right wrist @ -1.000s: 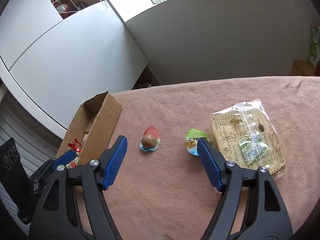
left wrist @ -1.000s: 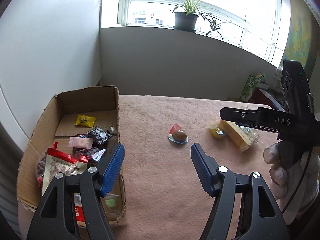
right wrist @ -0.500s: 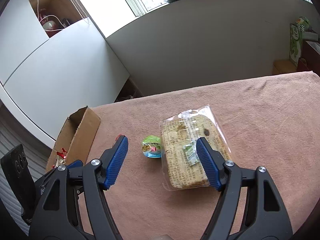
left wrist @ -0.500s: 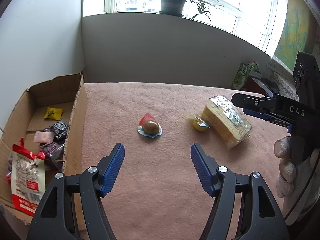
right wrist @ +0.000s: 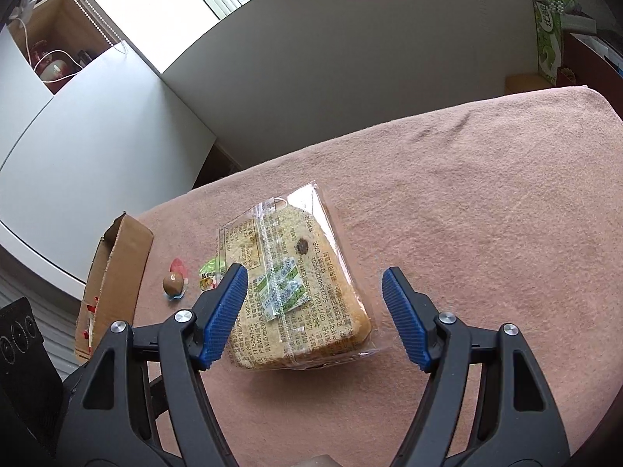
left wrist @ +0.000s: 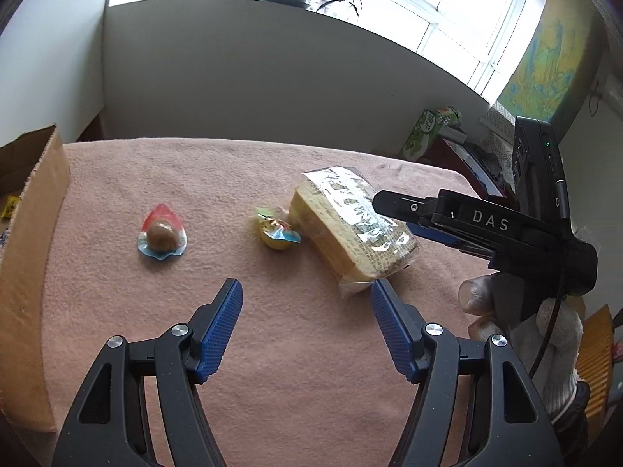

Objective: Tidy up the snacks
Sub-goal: 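Reach both tools toward the bread loaf and yogurt cup, then close the right tool on the wrapped bread loaf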

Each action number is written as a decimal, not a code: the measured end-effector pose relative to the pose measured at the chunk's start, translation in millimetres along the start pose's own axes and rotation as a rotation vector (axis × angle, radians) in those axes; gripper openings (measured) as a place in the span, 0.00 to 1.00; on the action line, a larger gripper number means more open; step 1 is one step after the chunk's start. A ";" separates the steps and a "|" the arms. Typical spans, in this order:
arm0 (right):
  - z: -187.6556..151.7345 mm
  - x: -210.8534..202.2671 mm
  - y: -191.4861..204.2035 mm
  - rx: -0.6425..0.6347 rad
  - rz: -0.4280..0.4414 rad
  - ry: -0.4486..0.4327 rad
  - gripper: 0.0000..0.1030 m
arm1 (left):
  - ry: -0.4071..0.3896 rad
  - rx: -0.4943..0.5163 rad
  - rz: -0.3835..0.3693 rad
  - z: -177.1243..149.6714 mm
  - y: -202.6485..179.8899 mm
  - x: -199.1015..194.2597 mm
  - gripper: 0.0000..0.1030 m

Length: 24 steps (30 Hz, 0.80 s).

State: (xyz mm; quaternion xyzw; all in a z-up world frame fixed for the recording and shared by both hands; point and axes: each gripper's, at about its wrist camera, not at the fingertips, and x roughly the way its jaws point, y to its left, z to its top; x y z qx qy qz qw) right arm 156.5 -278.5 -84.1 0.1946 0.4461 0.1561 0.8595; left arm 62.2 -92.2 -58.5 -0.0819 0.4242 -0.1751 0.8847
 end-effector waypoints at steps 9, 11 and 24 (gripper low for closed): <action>-8.7 10.0 -3.5 0.025 0.044 0.038 0.68 | 0.056 -0.067 -0.073 6.5 -8.0 33.3 0.66; -9.4 9.6 -7.1 0.044 0.069 0.048 0.63 | 0.059 -0.074 -0.060 7.4 -4.9 39.8 0.66; -19.9 7.1 6.0 0.001 0.060 0.065 0.54 | 0.056 0.002 -0.080 9.3 -19.9 43.8 0.37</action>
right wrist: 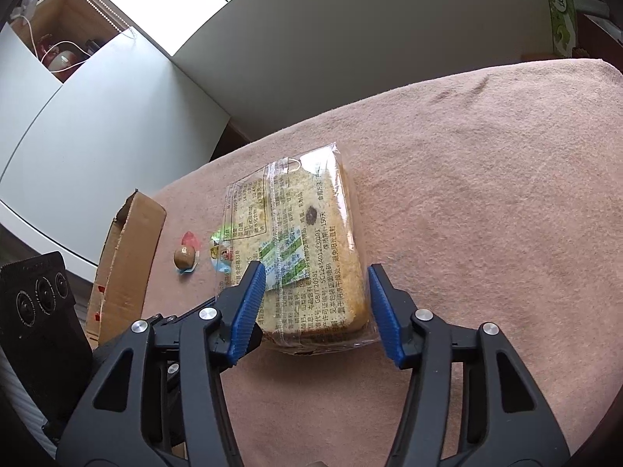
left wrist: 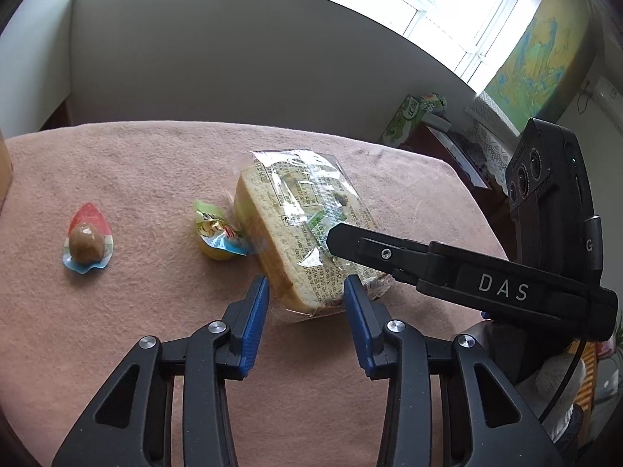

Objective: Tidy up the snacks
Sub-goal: 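Close the right tool on the wrapped bread loaf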

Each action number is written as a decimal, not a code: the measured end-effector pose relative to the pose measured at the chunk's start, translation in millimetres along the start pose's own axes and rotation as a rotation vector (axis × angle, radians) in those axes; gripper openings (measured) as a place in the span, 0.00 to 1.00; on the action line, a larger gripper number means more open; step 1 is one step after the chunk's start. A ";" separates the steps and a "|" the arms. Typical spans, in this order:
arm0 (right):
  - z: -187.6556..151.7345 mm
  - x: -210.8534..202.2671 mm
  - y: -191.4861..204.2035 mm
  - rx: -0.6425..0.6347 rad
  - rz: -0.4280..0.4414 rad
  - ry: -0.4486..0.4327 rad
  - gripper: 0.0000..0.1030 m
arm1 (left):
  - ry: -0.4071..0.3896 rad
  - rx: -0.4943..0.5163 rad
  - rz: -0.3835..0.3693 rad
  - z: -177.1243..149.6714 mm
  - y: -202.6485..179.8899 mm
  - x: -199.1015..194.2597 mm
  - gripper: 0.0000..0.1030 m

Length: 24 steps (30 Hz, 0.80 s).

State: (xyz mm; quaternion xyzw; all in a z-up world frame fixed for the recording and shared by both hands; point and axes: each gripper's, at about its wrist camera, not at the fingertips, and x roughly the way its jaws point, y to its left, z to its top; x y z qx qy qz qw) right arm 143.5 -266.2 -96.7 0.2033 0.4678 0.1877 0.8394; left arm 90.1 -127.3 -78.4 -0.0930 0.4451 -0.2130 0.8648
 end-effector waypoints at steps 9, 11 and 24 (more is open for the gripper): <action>-7.4 -15.9 26.7 -0.069 -0.033 -0.034 0.52 | -0.033 0.050 -0.002 -0.9 -8.1 -14.0 0.37; -8.4 -18.0 31.4 -0.071 -0.029 -0.041 0.52 | -0.039 0.050 -0.005 -0.8 -7.9 -17.3 0.37; -14.5 -43.8 87.6 -0.163 0.008 -0.122 0.52 | -0.156 0.076 0.012 -9.7 2.1 -77.5 0.36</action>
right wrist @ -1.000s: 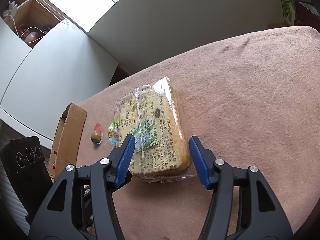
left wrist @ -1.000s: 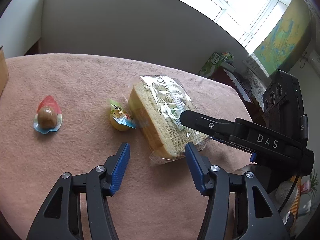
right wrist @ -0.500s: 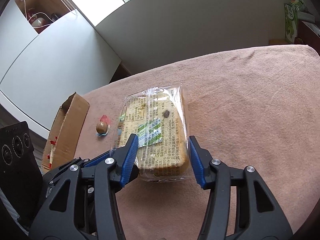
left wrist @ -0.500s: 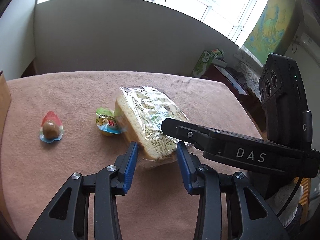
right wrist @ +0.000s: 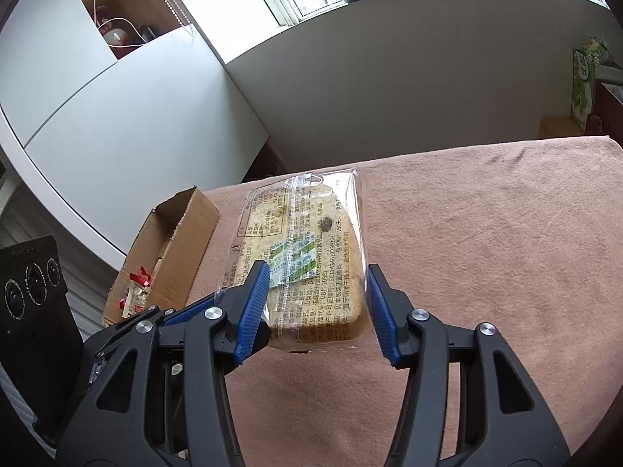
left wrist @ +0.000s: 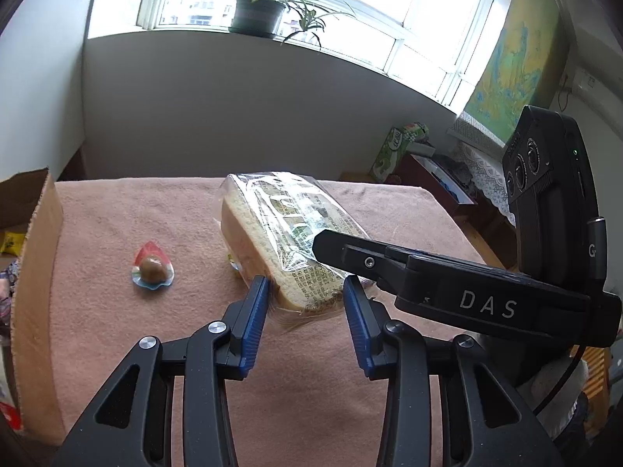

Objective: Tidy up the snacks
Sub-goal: 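Close the right tool on the wrapped bread loaf, then carry the bread loaf with the right tool and lower it into the box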

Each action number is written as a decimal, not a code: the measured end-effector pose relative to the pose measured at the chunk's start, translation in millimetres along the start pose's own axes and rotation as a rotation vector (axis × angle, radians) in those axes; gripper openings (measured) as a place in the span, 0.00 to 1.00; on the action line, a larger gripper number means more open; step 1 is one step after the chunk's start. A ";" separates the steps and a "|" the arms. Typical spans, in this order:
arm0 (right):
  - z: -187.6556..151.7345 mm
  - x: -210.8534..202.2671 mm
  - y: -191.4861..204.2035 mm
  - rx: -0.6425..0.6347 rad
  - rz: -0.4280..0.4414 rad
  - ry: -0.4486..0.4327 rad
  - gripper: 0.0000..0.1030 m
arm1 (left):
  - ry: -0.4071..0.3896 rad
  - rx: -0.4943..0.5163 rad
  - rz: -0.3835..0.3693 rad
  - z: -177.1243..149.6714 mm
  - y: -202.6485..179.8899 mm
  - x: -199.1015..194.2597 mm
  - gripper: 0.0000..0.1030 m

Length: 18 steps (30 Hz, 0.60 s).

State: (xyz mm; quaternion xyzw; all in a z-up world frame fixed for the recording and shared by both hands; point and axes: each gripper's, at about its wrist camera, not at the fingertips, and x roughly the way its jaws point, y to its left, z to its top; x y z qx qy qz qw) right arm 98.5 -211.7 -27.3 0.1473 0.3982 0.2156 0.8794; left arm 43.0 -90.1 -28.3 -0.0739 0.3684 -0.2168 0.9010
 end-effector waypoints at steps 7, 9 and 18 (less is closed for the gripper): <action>2.1 4.7 42.8 -0.055 0.036 -0.006 0.52 | -0.052 -0.010 0.037 -1.1 21.7 -30.9 0.36; 1.8 7.0 56.3 -0.070 0.047 -0.007 0.52 | -0.065 -0.015 0.047 -0.4 28.4 -38.7 0.36; 1.1 36.8 115.4 -0.135 0.102 0.017 0.52 | -0.117 -0.058 0.107 -1.9 70.8 -71.5 0.36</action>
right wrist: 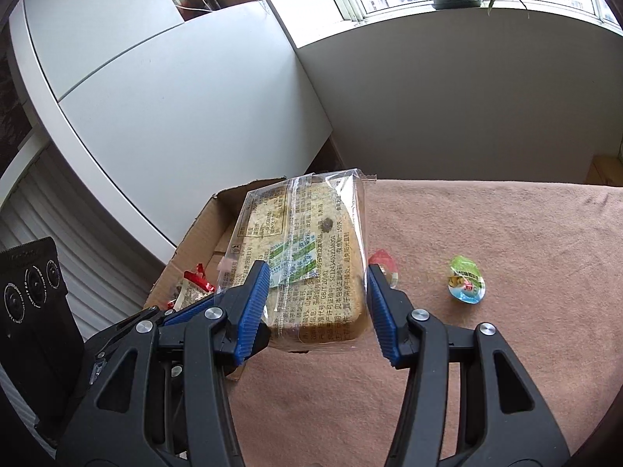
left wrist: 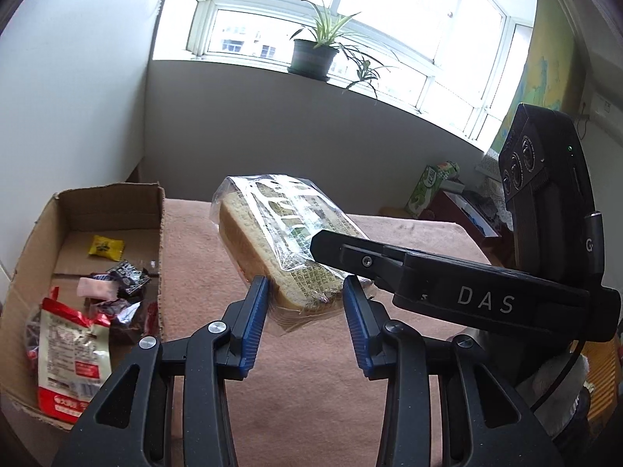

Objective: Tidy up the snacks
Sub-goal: 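Carry the bread loaf with the right tool and lower it into the box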

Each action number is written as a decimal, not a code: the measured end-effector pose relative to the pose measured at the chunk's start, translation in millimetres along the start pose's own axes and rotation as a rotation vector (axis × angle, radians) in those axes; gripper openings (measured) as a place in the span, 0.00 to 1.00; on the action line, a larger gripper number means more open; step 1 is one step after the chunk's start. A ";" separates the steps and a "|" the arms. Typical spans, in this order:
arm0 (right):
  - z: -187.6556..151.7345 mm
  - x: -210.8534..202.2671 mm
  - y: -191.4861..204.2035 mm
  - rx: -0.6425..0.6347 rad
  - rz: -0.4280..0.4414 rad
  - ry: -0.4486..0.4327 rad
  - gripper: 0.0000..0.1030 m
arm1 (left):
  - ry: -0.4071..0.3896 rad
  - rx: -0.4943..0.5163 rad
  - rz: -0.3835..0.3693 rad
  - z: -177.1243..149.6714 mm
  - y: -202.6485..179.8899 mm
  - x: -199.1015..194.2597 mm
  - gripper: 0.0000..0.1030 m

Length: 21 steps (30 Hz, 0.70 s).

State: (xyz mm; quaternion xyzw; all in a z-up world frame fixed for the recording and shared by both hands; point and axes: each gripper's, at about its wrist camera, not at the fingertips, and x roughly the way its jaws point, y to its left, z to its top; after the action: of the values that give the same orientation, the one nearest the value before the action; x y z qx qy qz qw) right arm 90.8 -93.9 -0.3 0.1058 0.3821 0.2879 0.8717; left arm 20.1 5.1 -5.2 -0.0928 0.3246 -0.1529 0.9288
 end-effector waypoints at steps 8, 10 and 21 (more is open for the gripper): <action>7.0 43.7 51.0 -0.052 0.056 0.033 0.52 | -0.034 -0.065 0.062 -1.7 55.2 -26.3 0.36; 8.7 53.6 61.6 -0.060 0.071 0.038 0.52 | -0.043 -0.079 0.077 -2.1 68.1 -32.9 0.36; 13.7 104.1 92.8 -0.092 0.115 0.080 0.52 | -0.056 -0.140 0.140 -1.3 114.2 -41.8 0.36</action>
State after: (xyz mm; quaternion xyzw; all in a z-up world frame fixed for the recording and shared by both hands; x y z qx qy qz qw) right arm 118.1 42.6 -16.4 0.0759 0.3963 0.3588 0.8417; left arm 13.8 126.4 -13.2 -0.1388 0.3143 -0.0622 0.9371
